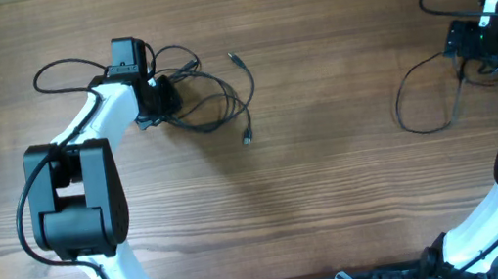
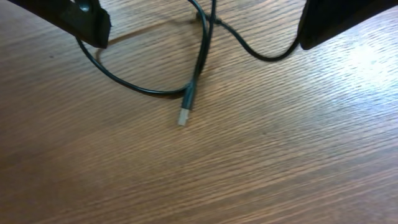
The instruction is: Untangle cables
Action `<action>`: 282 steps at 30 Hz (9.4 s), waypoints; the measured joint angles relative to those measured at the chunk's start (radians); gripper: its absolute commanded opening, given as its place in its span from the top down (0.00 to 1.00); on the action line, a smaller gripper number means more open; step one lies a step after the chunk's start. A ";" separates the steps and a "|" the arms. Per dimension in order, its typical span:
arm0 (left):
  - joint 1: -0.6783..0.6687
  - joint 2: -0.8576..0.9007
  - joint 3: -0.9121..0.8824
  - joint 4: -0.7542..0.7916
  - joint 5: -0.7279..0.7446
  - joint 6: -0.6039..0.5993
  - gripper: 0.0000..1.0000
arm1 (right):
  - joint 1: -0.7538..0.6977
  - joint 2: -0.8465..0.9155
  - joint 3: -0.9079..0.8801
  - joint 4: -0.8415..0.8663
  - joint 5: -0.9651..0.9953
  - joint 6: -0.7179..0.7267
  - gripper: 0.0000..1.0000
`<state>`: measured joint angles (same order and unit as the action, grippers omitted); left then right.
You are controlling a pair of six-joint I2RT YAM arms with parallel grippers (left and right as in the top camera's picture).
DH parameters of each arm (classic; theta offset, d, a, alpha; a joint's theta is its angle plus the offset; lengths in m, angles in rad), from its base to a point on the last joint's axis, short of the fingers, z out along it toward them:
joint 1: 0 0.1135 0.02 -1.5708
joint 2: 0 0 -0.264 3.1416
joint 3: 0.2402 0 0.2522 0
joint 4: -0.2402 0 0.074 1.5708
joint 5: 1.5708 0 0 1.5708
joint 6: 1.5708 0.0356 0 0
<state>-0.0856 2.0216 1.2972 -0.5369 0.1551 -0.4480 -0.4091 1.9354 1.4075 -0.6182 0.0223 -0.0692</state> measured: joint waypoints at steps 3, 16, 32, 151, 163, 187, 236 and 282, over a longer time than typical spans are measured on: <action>0.000 0.000 0.000 0.000 0.000 0.000 0.72 | 0.000 0.000 0.000 0.014 -0.065 -0.001 0.00; 0.000 0.000 0.000 0.000 0.000 0.000 0.71 | 0.005 0.000 0.000 0.004 -0.482 -0.072 0.00; 0.000 0.003 -0.002 -0.004 0.000 -0.001 0.96 | 0.232 0.000 0.000 0.097 -0.799 -0.007 0.00; -0.054 -0.350 -0.053 -0.256 -0.053 -0.517 0.96 | 0.993 0.119 0.021 0.112 -0.550 0.347 0.20; 0.017 -0.350 -0.053 -0.265 0.132 -0.538 0.96 | 1.011 0.119 0.023 0.279 -0.695 0.159 0.16; 0.017 -0.350 -0.053 -0.268 0.069 -0.539 0.96 | 1.054 0.119 0.024 0.322 -0.570 0.051 0.14; 0.017 -0.350 -0.053 -0.271 0.126 -0.521 0.06 | 1.098 0.119 0.024 0.370 -0.388 0.207 0.96; -0.063 -0.272 -0.053 -0.119 0.135 -0.185 0.22 | 0.967 0.119 0.024 0.387 -0.417 0.619 0.96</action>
<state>-0.1490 1.7493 1.2446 -0.6563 0.2905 -0.6331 0.5583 2.0548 1.4311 -0.2314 -0.3943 0.5495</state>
